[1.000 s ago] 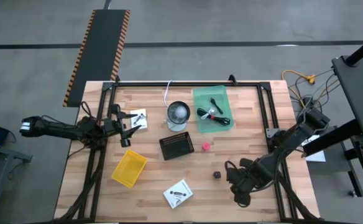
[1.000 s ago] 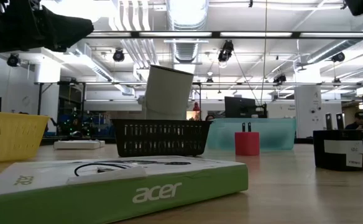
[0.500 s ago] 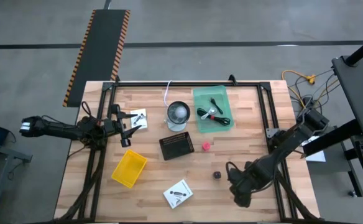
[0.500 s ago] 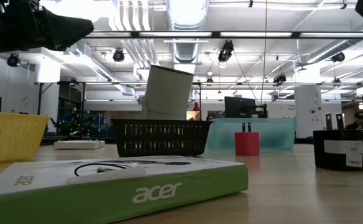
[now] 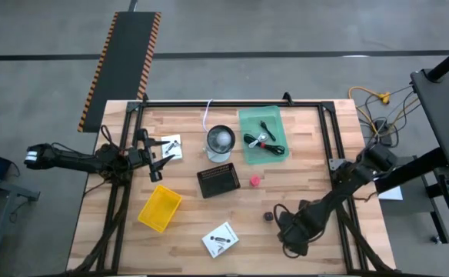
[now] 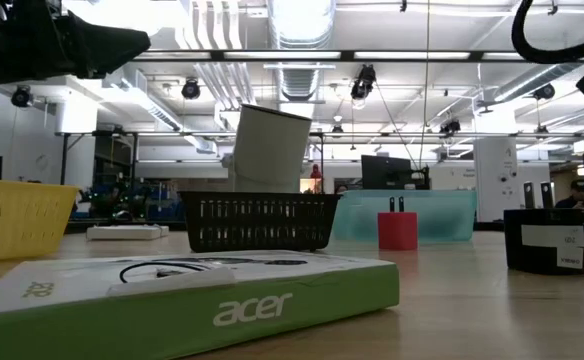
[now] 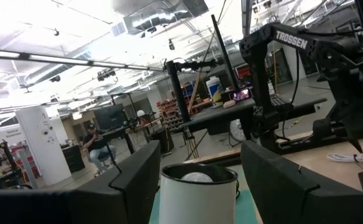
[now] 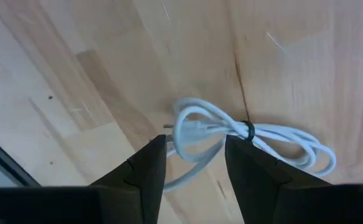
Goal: Pick and place items into bin
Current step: Put the white charger cable into the blue bin
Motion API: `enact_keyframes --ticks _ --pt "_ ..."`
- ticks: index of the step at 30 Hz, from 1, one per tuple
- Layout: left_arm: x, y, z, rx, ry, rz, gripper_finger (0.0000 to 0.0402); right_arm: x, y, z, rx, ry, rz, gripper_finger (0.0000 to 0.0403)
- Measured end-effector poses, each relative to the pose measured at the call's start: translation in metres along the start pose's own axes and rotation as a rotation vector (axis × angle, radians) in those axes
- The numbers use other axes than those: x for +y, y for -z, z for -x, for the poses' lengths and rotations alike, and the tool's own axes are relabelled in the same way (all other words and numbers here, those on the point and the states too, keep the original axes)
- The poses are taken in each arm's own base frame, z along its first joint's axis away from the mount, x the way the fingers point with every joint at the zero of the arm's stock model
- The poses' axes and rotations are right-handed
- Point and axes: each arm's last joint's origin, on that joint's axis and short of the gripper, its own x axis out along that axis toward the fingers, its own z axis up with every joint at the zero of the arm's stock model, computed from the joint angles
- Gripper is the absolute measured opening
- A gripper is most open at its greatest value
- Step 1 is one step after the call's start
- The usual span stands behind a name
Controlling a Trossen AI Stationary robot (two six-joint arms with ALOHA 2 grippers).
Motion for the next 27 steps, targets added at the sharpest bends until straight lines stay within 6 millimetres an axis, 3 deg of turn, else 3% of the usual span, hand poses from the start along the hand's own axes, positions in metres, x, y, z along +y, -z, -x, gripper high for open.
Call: enact_keyframes --ticks 8,16,27 --pt "0.000 0.000 0.000 0.000 0.000 0.000 0.0208 -0.002 -0.007 -0.011 0.019 0.037 0.067 0.0121" --pt "0.000 0.000 0.000 0.000 0.000 0.000 0.0208 -0.007 -0.016 -0.010 0.024 0.036 0.055 0.0020" --pt "0.000 0.000 0.000 0.000 0.000 -0.001 0.0208 -0.024 -0.021 -0.004 0.076 0.141 0.013 0.0009"
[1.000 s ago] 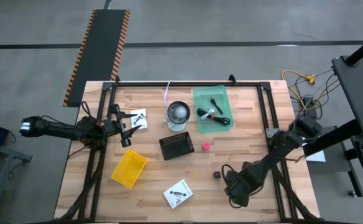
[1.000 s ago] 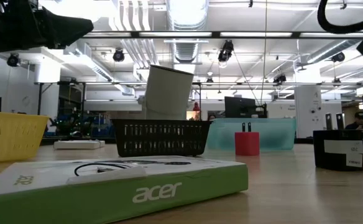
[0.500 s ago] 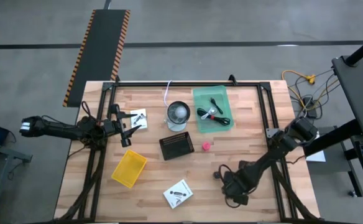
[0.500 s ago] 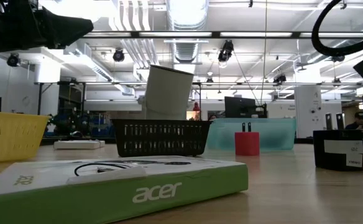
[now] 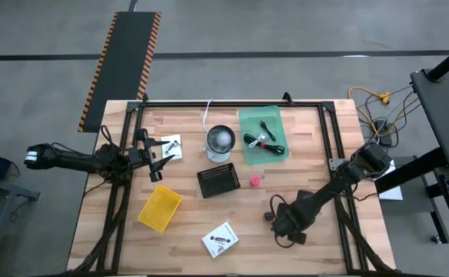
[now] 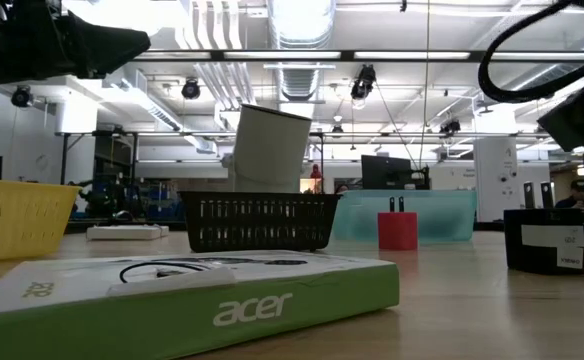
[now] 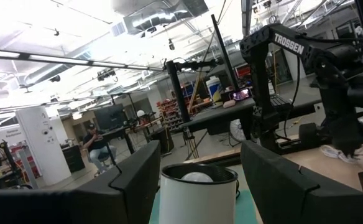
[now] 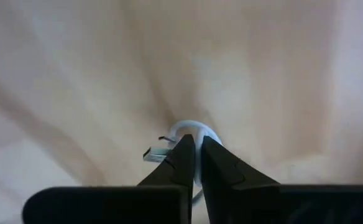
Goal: Pick and place items into bin
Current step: Put the white charger cable into the blue bin
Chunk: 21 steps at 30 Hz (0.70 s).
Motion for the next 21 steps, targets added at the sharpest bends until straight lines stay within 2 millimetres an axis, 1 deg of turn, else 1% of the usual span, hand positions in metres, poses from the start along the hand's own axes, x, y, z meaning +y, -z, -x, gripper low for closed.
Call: enact_keyframes --ticks 6,8,10,14,17,21 --pt "0.000 0.000 0.000 0.000 0.000 0.000 0.0208 -0.014 0.004 0.012 0.060 0.162 -0.049 0.0009" --pt "0.000 0.000 0.000 0.000 0.000 0.000 0.0208 -0.018 0.003 0.018 0.050 0.214 -0.067 0.0009" --pt "0.000 0.000 0.000 0.000 0.000 0.000 0.0208 -0.023 0.000 0.024 -0.001 0.279 -0.105 0.0009" --pt "0.000 0.000 0.000 0.000 0.000 0.001 0.0208 -0.032 -0.015 0.039 -0.188 0.368 -0.152 0.0009" --pt "0.000 0.000 0.000 0.000 0.000 0.001 0.0208 -0.037 -0.026 0.052 -0.299 0.409 -0.123 0.0009" --pt "0.000 0.000 0.000 0.000 0.000 0.001 0.0208 -0.045 -0.039 0.065 -0.366 0.438 -0.022 0.0009"
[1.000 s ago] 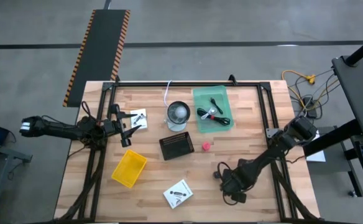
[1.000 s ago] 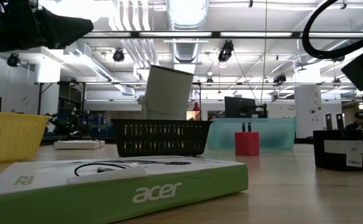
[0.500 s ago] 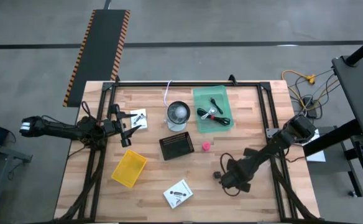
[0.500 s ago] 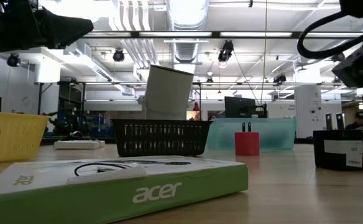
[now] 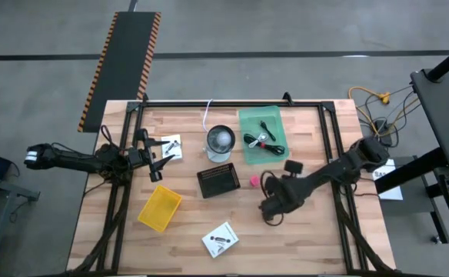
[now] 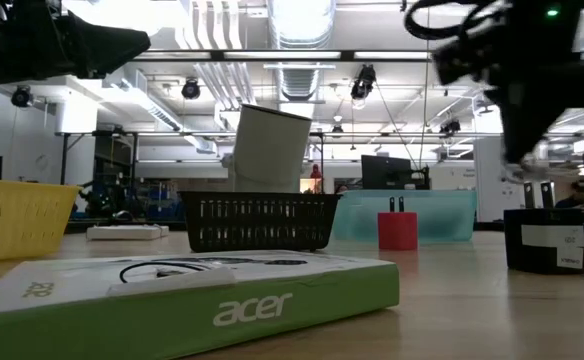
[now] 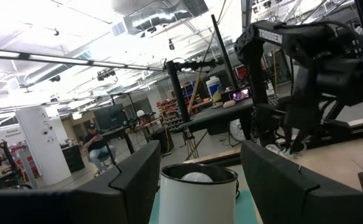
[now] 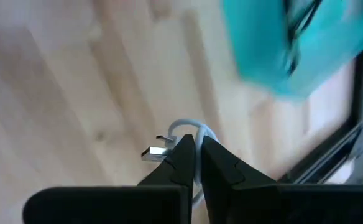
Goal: Pick and place items into bin
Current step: Put the white charger cable into the blue bin, then put the black charger adapter into the black bin
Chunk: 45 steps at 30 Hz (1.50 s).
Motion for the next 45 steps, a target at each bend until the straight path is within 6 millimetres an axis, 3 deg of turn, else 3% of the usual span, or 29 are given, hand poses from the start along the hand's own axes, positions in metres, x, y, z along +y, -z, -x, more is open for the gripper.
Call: enact_keyframes --ticks 8,14,20,25,30,37,42,45 --pt "0.000 0.000 0.000 0.000 0.000 0.000 0.0208 -0.035 -0.045 -0.008 -0.226 0.047 0.097 0.0009" --pt "0.000 0.000 0.000 0.000 0.000 0.000 0.0208 -0.079 -0.080 -0.031 -0.253 0.084 0.164 0.0008" --pt "0.000 0.000 0.000 0.001 0.001 -0.001 0.0208 -0.133 -0.108 -0.057 -0.282 0.114 0.088 0.0008" --pt "0.000 0.000 0.000 0.001 0.000 -0.001 0.0208 -0.162 -0.115 -0.071 -0.276 0.128 -0.044 0.0009" --pt "0.000 0.000 0.000 0.001 0.001 -0.001 0.0208 -0.168 -0.115 -0.074 -0.270 0.130 -0.073 0.0026" --pt "0.000 0.000 0.000 0.001 0.001 -0.001 0.0208 -0.168 -0.121 -0.058 -0.327 0.119 -0.113 0.0075" --pt "0.000 0.000 0.000 0.002 0.001 -0.001 0.0208 -0.155 -0.121 -0.024 -0.498 -0.001 -0.143 0.0102" --pt "0.000 0.000 0.000 0.003 0.001 -0.001 0.0208 -0.138 -0.117 0.002 -0.641 -0.105 -0.076 0.0109"
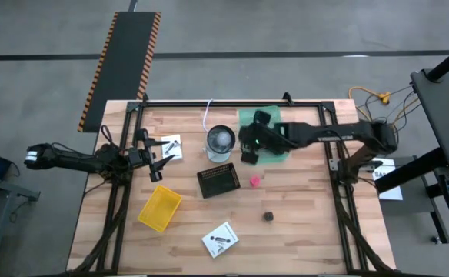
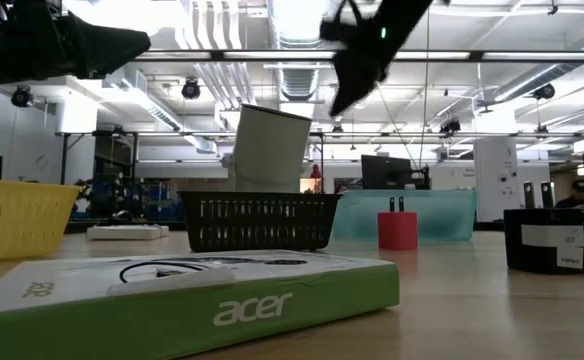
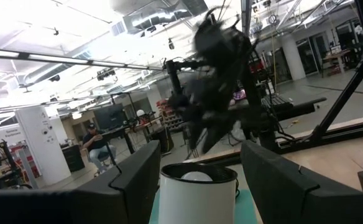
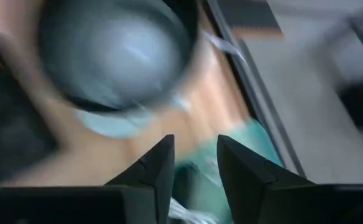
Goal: Pick and place items into bin
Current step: Put the black charger adapter into the black bin
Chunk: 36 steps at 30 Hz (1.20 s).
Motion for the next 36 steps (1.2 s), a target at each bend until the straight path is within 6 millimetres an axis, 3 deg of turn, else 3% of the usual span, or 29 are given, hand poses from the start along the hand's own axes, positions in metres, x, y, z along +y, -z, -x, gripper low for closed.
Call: enact_keyframes --ticks 4,7,10,13,18,26,36 --pt "0.000 0.000 0.000 0.004 0.002 -0.001 0.0208 0.027 -0.006 0.032 -0.108 -0.099 0.061 0.0111" --pt "0.000 0.000 0.000 0.004 0.001 -0.001 0.0208 0.048 -0.004 0.052 -0.149 -0.284 0.092 0.0114" --pt "0.000 0.000 0.000 0.003 0.001 -0.001 0.0208 0.070 -0.001 0.068 -0.155 -0.481 0.095 0.0125" --pt "0.000 0.000 0.000 0.004 0.002 -0.001 0.0208 0.091 0.008 0.077 -0.103 -0.572 0.126 0.0145" --pt "0.000 0.000 0.000 0.004 0.001 -0.001 0.0208 0.123 0.032 0.077 0.095 -0.592 0.131 0.0197" --pt "0.000 0.000 0.000 0.003 0.002 0.000 0.0208 0.155 0.062 0.075 0.376 -0.549 -0.010 0.0281" --pt "0.000 0.000 0.000 0.004 0.001 0.000 0.0208 0.186 0.081 0.073 0.468 -0.570 0.039 0.0297"
